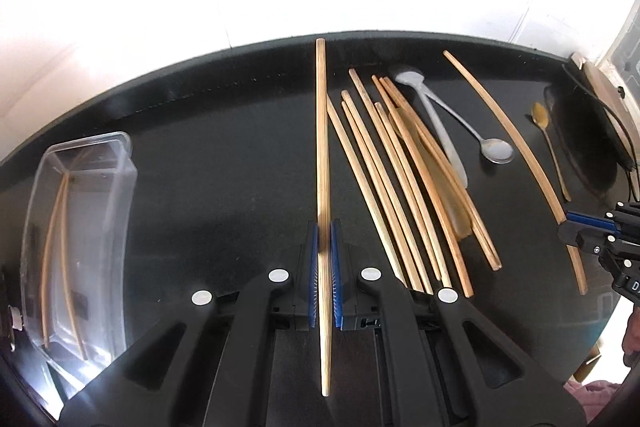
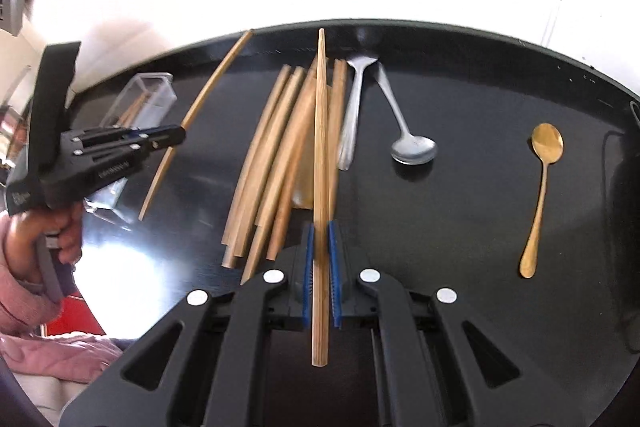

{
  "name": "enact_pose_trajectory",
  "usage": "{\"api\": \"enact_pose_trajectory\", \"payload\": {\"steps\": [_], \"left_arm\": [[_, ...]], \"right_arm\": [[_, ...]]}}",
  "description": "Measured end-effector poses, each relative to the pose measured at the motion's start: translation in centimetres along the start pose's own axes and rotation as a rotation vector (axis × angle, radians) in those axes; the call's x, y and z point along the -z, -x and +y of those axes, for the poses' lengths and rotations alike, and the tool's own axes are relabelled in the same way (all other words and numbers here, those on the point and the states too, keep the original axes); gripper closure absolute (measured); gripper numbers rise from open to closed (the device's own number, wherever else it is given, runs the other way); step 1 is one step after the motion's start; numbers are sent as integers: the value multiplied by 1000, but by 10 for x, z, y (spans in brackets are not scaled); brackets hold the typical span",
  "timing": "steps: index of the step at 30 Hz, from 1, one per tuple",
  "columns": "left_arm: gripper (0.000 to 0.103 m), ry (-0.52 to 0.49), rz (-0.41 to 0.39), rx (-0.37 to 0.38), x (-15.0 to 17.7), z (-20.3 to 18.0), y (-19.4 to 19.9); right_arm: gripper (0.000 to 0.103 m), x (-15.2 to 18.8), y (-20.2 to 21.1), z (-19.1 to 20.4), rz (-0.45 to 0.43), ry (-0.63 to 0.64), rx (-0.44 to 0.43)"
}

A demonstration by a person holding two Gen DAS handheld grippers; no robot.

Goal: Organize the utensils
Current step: 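Carry the chopstick in the left tool over the container while the right tool carries its chopstick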

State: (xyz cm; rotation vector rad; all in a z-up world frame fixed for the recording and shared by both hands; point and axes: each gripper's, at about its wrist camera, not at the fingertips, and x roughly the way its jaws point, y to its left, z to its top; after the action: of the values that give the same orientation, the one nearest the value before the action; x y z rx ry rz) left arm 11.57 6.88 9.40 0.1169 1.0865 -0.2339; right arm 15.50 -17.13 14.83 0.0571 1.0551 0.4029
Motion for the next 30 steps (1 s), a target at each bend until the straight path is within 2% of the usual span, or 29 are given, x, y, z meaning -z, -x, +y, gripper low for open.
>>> {"api": "enact_pose_trajectory", "payload": {"steps": [5, 9, 13, 19, 26, 30], "left_arm": [[98, 23, -33, -20, 12, 12, 24], [98, 47, -47, -47, 26, 40, 49], [98, 90, -65, -91, 45, 81, 70], [98, 149, -69, -117, 76, 146, 88], [98, 187, -83, -152, 89, 211, 101], [98, 208, -88, -135, 87, 236, 103]], "right_arm": [[95, -6, 3, 33, 2, 30, -58], [95, -19, -14, 86, 4, 55, -107], [95, -24, -24, 125, 19, 7, -167], [95, -32, -43, 196, 20, -7, -192], [95, -59, -45, 282, -37, 15, -254], [95, -66, -59, 305, -16, 46, -241]]}}
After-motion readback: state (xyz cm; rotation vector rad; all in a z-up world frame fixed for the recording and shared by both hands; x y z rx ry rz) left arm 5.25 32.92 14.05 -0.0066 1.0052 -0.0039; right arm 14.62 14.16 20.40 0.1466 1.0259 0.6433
